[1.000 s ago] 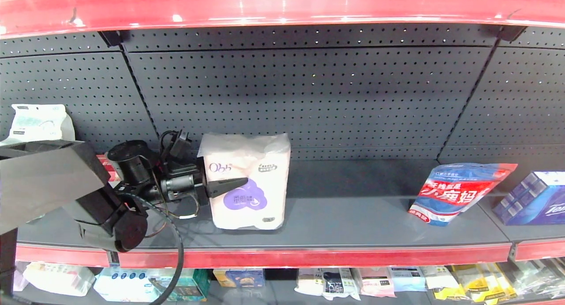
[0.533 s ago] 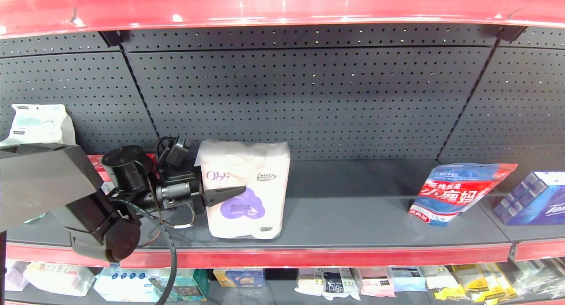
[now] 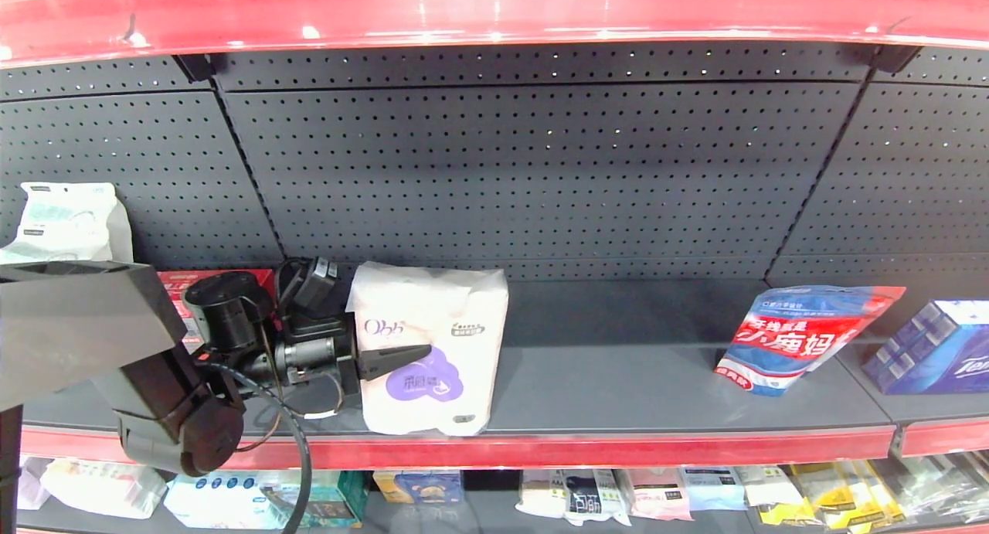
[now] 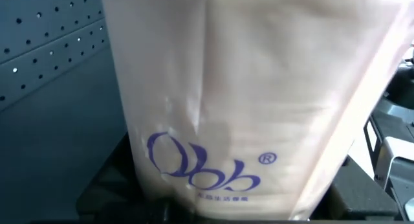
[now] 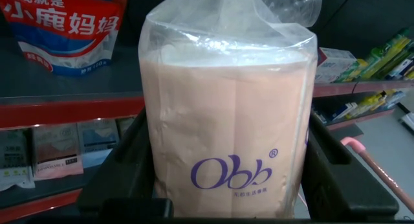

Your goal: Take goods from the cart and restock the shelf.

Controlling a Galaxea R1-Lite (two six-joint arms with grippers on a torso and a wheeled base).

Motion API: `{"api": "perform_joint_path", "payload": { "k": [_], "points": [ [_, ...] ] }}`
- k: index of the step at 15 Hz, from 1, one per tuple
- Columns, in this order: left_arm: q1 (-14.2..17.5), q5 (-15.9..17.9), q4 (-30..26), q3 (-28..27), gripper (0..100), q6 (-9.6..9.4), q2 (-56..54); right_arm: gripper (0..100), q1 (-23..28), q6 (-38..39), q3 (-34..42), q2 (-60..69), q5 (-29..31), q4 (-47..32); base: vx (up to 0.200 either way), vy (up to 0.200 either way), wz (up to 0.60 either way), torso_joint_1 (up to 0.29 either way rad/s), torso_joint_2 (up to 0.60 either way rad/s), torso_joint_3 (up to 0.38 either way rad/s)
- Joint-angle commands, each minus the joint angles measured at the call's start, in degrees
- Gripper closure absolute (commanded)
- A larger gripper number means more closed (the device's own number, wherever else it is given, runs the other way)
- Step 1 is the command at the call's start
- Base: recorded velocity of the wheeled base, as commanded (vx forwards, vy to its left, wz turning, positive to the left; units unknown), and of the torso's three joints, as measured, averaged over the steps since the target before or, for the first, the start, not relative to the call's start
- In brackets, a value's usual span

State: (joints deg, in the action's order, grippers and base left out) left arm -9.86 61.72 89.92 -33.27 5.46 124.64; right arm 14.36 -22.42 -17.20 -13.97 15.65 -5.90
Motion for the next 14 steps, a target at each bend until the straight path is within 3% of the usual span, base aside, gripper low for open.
{"api": "perform_joint_path", "payload": {
  "k": [1, 4, 14],
  "points": [
    [0.0, -0.3, 0.1, -0.4, 100, -0.01, 1.0, 100, -0.1, 0.0, 0.0, 0.2, -0.2, 0.0, 0.000, 0.000, 0.00, 0.000, 0.00, 0.000],
    [-1.4, -3.2, 0.1, -3.0, 100, -0.89, 3.1, 100, -0.1, 0.2, 0.1, 0.3, -0.2, 0.0, 0.000, 0.000, 0.00, 0.000, 0.00, 0.000],
    [-4.7, -3.3, 0.1, -3.6, 100, -0.98, 2.6, 100, -0.2, 0.6, -0.4, 0.1, -0.2, 0.1, 0.000, 0.000, 0.00, 0.000, 0.00, 0.000]
  ]
}}
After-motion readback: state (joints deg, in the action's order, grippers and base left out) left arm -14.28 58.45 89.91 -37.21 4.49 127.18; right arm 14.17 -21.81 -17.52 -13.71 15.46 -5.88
